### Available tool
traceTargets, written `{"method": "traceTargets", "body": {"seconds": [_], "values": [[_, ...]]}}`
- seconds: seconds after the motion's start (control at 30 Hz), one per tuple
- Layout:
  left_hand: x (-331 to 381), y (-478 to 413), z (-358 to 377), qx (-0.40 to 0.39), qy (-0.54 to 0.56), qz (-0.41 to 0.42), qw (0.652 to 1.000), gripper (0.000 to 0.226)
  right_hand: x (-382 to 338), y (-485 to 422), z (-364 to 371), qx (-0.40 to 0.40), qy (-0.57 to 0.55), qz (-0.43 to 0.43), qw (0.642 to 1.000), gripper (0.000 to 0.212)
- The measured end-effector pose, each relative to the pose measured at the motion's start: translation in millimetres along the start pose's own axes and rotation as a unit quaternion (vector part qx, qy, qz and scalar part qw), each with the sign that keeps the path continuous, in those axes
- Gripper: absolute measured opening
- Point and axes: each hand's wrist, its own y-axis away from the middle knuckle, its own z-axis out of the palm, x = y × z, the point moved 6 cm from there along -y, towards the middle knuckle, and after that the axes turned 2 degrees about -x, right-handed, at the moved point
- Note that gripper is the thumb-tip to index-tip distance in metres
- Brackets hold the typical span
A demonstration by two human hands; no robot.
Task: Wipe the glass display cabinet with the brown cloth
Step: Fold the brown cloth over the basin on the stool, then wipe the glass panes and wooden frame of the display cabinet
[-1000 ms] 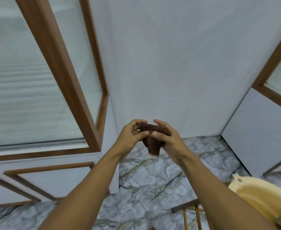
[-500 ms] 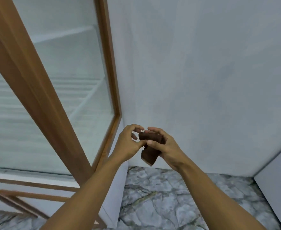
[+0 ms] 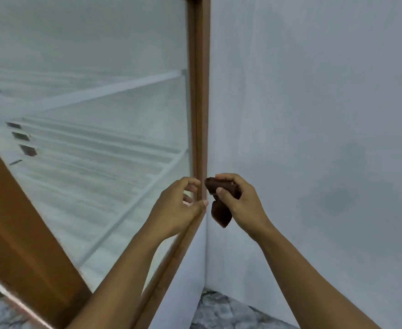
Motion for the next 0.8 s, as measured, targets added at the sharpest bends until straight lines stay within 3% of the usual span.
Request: {"method": "traceTargets", "body": {"seconds": [0.13, 0.23, 0.4, 0.47, 0.57, 0.67, 0.8], "values": [[10, -15, -30, -0.005, -0.115, -0.05, 0.992, 0.045, -22, -58, 15, -0.081, 0.047, -0.08, 0.992, 0.029], [23, -19, -52, -0.013, -0.161, -0.111, 0.981, 0.047, -44, -101, 29, -0.186, 0.074, -0.147, 0.969, 0.032], [68, -1, -92, 0.117, -0.174, -0.162, 0.964, 0.038, -106, -141, 42, -0.264, 0.004, -0.285, 0.921, 0.031], [89, 10, -108, 0.18, -0.195, -0.171, 0.949, 0.038, -136, -144, 44, -0.238, -0.052, -0.377, 0.893, 0.031], [121, 30, -133, 0.261, -0.241, -0.186, 0.916, 0.039, -177, -141, 45, -0.087, -0.076, -0.536, 0.836, 0.031], [148, 47, -157, 0.3, -0.264, -0.199, 0.895, 0.038, -207, -138, 59, 0.021, -0.1, -0.59, 0.801, 0.034], [174, 63, -176, 0.331, -0.299, -0.203, 0.872, 0.031, -241, -118, 105, -0.015, -0.061, -0.636, 0.769, 0.05]]}}
